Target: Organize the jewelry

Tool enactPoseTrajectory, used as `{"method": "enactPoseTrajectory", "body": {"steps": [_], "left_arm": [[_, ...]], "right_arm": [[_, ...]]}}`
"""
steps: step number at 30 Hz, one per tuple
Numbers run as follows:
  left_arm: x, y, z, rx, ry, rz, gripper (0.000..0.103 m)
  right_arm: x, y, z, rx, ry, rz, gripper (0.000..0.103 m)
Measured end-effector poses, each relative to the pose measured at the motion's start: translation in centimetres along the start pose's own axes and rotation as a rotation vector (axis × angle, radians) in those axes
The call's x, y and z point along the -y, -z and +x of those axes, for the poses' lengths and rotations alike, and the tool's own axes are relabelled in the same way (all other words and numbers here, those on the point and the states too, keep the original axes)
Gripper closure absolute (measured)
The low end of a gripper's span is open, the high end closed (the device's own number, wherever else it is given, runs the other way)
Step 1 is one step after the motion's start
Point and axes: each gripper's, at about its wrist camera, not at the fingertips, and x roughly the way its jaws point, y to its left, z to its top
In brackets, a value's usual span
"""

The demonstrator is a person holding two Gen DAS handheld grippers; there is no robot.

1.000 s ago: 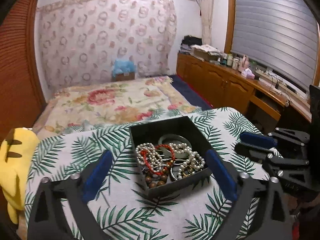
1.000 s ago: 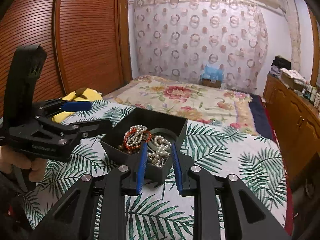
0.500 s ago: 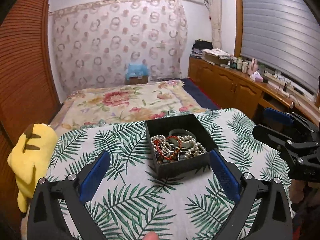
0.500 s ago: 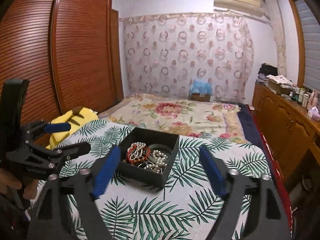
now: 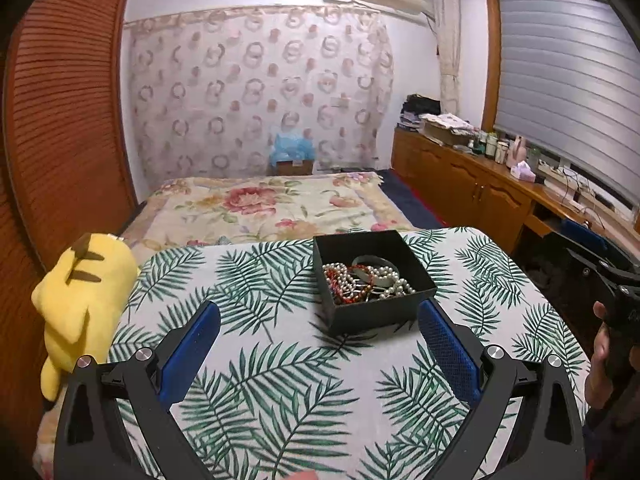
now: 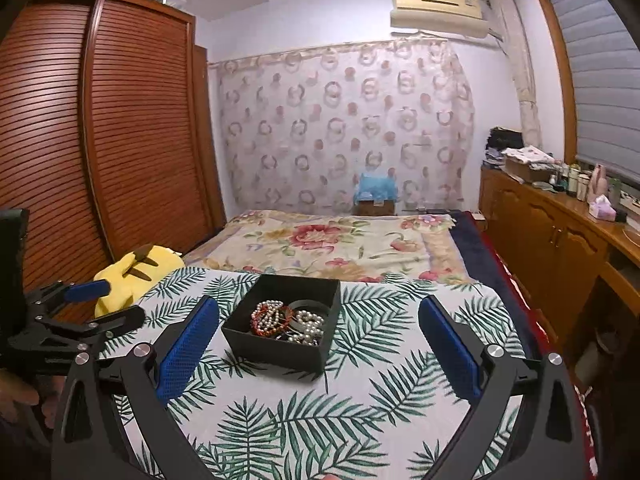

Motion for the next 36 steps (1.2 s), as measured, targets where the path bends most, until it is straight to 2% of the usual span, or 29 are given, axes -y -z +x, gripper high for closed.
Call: {"method": "enactPoseTrajectory", "body": {"steps": [10, 36], "left_arm": [[-0.6, 0.9, -0.8, 0.009, -0.028, -0.024, 0.008], [-0.5, 0.9, -1.0, 0.024, -0.030, -0.030, 0.008]], "right_arm": [[-0.4, 1.7, 0.2, -0.023, 0.017, 0.009, 0.003], [-0.8, 2.0, 0.5, -0.030, 0.015, 0.009, 0.003]]}}
